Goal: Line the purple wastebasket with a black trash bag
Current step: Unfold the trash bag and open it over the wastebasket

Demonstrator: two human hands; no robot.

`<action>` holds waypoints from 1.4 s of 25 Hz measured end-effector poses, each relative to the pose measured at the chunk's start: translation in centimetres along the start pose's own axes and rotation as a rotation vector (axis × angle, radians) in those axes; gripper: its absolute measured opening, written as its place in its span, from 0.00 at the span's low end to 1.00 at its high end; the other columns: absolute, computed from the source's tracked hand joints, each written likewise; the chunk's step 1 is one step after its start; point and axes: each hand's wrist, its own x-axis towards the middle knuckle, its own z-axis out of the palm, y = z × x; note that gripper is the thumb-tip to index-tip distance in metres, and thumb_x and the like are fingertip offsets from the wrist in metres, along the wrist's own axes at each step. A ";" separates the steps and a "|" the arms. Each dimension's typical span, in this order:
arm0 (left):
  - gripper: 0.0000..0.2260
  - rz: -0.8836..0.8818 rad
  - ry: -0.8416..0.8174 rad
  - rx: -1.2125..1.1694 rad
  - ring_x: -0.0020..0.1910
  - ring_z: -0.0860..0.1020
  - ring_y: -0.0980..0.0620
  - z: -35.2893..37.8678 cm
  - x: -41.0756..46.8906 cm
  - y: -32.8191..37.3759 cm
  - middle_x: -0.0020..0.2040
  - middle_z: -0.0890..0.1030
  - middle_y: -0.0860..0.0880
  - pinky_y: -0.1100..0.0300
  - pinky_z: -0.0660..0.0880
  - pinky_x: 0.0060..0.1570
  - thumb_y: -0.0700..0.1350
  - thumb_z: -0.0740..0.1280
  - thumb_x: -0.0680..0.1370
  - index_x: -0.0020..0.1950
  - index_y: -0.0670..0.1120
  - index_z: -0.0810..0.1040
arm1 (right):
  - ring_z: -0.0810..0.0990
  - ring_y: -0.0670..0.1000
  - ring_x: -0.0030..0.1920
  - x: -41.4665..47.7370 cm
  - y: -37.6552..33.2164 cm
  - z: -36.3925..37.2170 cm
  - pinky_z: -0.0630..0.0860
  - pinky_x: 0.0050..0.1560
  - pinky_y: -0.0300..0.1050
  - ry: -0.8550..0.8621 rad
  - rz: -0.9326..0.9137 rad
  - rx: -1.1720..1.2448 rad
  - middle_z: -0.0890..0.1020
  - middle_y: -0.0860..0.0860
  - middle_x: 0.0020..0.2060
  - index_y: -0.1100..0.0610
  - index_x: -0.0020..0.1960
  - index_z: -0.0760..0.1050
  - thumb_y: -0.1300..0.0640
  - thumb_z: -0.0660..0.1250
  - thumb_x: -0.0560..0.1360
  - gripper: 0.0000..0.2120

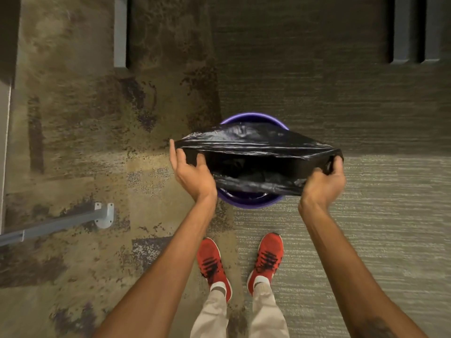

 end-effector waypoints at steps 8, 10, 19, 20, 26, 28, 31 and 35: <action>0.29 0.092 -0.307 0.336 0.66 0.68 0.63 -1.7 -1.5 -4.2 0.83 0.53 0.54 0.88 0.63 0.50 0.37 0.72 0.77 0.76 0.36 0.67 | 0.78 0.53 0.37 -0.3 2.4 -1.6 0.67 0.27 0.26 -0.230 -0.206 -0.604 0.79 0.52 0.42 0.61 0.63 0.71 0.75 0.62 0.74 0.19; 0.34 0.086 -0.342 0.365 0.69 0.70 0.59 -2.0 -2.0 -5.6 0.84 0.49 0.54 0.82 0.71 0.46 0.37 0.73 0.76 0.79 0.37 0.61 | 0.77 0.51 0.37 -0.5 4.0 -2.2 0.68 0.29 0.21 -0.272 -0.233 -0.632 0.80 0.56 0.47 0.61 0.61 0.70 0.76 0.61 0.74 0.20; 0.38 0.253 -0.376 0.372 0.77 0.66 0.41 -1.4 -2.7 -10.4 0.82 0.41 0.56 0.47 0.84 0.48 0.32 0.63 0.80 0.80 0.52 0.44 | 0.82 0.48 0.52 -0.3 9.6 -2.5 0.77 0.51 0.34 -0.306 -0.094 -0.347 0.81 0.50 0.59 0.53 0.75 0.69 0.62 0.59 0.83 0.21; 0.37 0.243 -0.370 0.395 0.78 0.65 0.43 -1.2 -3.0 -10.7 0.83 0.41 0.54 0.52 0.85 0.46 0.31 0.64 0.79 0.82 0.47 0.48 | 0.83 0.50 0.56 -0.3 9.6 -2.4 0.78 0.57 0.38 -0.300 -0.047 -0.216 0.83 0.51 0.59 0.54 0.72 0.72 0.55 0.60 0.84 0.18; 0.30 0.357 -0.217 0.356 0.68 0.51 0.82 -0.6 -3.6 -9.5 0.83 0.48 0.53 0.83 0.71 0.36 0.41 0.68 0.78 0.78 0.43 0.61 | 0.83 0.36 0.52 -0.2 7.6 -2.0 0.85 0.45 0.45 -0.179 -0.092 0.028 0.78 0.23 0.51 0.45 0.75 0.65 0.65 0.52 0.85 0.24; 0.31 0.351 -0.141 0.378 0.68 0.50 0.80 -0.4 -3.5 -9.2 0.84 0.50 0.52 0.84 0.68 0.35 0.44 0.70 0.77 0.78 0.44 0.63 | 0.81 0.33 0.53 -0.1 7.6 -1.9 0.84 0.47 0.43 -0.147 -0.098 0.028 0.76 0.20 0.51 0.46 0.76 0.65 0.66 0.53 0.85 0.25; 0.31 0.314 -0.140 0.460 0.69 0.66 0.64 -0.9 -3.6 -10.1 0.84 0.52 0.50 0.75 0.75 0.37 0.49 0.70 0.78 0.77 0.40 0.65 | 0.81 0.35 0.55 -0.7 8.8 -1.8 0.84 0.51 0.45 -0.129 -0.042 -0.026 0.75 0.22 0.52 0.49 0.77 0.66 0.66 0.53 0.85 0.24; 0.28 0.307 -0.235 0.576 0.69 0.76 0.44 -1.3 -3.3 -12.5 0.84 0.48 0.50 0.60 0.83 0.36 0.40 0.71 0.78 0.75 0.39 0.67 | 0.83 0.43 0.49 -0.8 10.8 -1.9 0.85 0.45 0.46 -0.153 0.036 -0.013 0.80 0.31 0.47 0.39 0.67 0.74 0.64 0.53 0.85 0.23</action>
